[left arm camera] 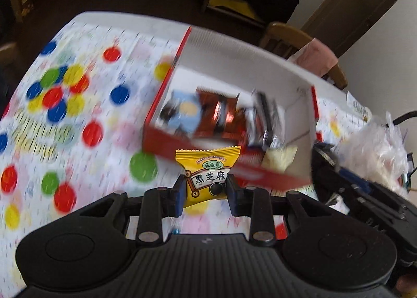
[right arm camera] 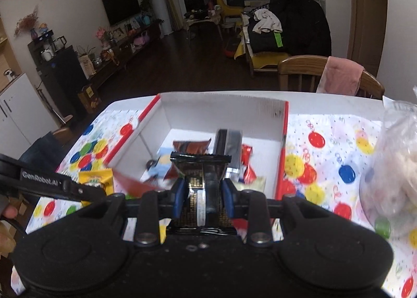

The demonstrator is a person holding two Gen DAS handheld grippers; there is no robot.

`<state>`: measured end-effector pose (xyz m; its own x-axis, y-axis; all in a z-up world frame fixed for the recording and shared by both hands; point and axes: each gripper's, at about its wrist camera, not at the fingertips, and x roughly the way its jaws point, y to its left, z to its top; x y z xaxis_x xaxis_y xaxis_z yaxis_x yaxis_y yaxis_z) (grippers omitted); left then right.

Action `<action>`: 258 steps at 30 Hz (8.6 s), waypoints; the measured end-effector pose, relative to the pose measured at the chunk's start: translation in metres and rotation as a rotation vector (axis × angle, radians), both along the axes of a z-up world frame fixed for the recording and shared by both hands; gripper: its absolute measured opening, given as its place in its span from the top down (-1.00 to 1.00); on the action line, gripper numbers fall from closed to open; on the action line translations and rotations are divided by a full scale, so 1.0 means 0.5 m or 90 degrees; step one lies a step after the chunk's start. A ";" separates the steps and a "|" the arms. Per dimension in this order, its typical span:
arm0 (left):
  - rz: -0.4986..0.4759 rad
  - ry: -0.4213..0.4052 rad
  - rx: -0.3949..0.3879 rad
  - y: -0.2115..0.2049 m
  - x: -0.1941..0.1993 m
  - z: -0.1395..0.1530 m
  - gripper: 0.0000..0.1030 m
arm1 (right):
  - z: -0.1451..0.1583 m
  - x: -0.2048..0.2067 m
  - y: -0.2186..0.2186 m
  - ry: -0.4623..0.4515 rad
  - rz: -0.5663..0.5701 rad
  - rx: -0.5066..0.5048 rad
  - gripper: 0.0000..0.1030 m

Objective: Organize snacks
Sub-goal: 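Carry the dark chocolate and yellow packet over the red box and lower them, then open both grippers to drop the items into the red box, then lift both grippers out of the box back toward the table, then grasp the clear paw lollipop with the right gripper while the left lowers toward the blue candy, then close the left gripper on the blue wrapped candy and lift it, then carry the lollipop and blue candy over the red box and lower them, then open both grippers to drop the items into the red box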

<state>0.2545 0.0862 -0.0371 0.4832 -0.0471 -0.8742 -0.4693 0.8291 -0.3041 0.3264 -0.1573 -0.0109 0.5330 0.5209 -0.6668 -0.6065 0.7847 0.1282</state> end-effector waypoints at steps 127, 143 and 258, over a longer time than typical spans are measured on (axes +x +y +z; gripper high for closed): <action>-0.097 0.098 0.117 -0.123 -0.134 -0.239 -0.52 | -0.293 -0.141 -0.021 0.000 0.101 -0.197 0.33; -0.097 0.118 0.124 -0.120 -0.070 -0.262 0.16 | -0.282 -0.142 -0.047 0.040 0.100 -0.160 0.36; -0.081 -0.078 0.189 -0.050 0.014 0.000 -0.38 | -0.007 -0.009 0.029 -0.028 0.043 0.002 -0.65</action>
